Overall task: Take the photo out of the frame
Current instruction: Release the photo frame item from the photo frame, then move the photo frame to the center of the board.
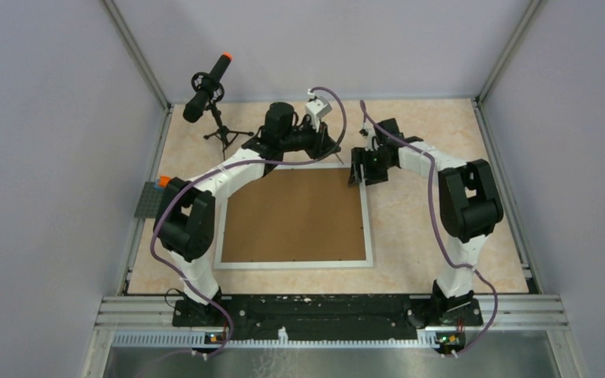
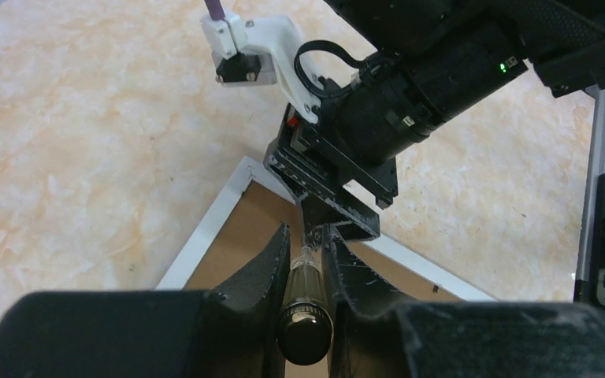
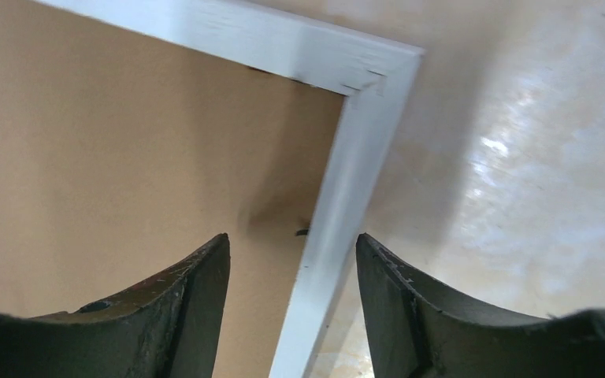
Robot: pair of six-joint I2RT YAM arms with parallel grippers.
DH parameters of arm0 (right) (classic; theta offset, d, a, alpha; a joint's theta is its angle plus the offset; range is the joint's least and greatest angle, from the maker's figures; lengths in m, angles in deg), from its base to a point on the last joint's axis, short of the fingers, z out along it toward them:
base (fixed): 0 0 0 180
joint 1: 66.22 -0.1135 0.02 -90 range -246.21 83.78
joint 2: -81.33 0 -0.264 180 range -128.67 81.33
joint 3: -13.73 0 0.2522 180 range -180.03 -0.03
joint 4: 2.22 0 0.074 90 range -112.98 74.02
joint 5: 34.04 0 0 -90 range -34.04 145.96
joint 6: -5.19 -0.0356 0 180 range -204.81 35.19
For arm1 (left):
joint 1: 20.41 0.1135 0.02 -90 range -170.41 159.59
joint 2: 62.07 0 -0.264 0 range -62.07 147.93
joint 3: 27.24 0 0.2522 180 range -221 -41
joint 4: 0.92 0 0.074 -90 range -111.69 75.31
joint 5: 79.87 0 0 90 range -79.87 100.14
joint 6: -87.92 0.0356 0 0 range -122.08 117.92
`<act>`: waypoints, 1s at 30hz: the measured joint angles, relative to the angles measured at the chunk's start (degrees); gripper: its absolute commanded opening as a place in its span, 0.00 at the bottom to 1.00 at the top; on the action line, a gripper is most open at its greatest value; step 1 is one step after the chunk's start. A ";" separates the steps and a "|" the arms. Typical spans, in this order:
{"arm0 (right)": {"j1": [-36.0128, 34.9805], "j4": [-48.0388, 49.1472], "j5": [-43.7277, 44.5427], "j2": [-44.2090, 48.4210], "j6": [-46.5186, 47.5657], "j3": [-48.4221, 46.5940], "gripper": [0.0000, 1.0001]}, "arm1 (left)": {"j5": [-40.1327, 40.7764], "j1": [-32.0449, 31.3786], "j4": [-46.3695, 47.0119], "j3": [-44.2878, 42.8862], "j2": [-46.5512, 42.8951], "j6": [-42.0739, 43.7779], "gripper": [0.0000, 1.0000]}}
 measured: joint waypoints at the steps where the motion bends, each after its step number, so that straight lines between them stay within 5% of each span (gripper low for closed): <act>1: -0.55 -0.63 1.31 0.00 -0.55 -0.24 0.54 | 0.00 -0.02 -0.20 0.55 -0.33 -0.02 0.00; 8: -3.21 -3.26 10.45 -0.90 -3.52 -2.14 0.38 | 0.02 -0.04 -0.96 2.82 -0.70 -0.42 0.00; 13: -3.54 -4.42 13.16 -1.44 -5.14 -3.63 0.12 | 0.00 0.15 -1.31 3.30 -0.79 -0.39 0.00; 18: -3.30 -5.18 13.33 -1.53 -4.50 -4.15 0.00 | -0.04 0.74 -1.62 4.04 -1.38 -0.39 0.00; 30: 2.03 -2.21 0.17 -1.31 -1.64 -1.84 0.04 | -0.94 1.79 -2.51 5.03 -1.68 -0.39 0.00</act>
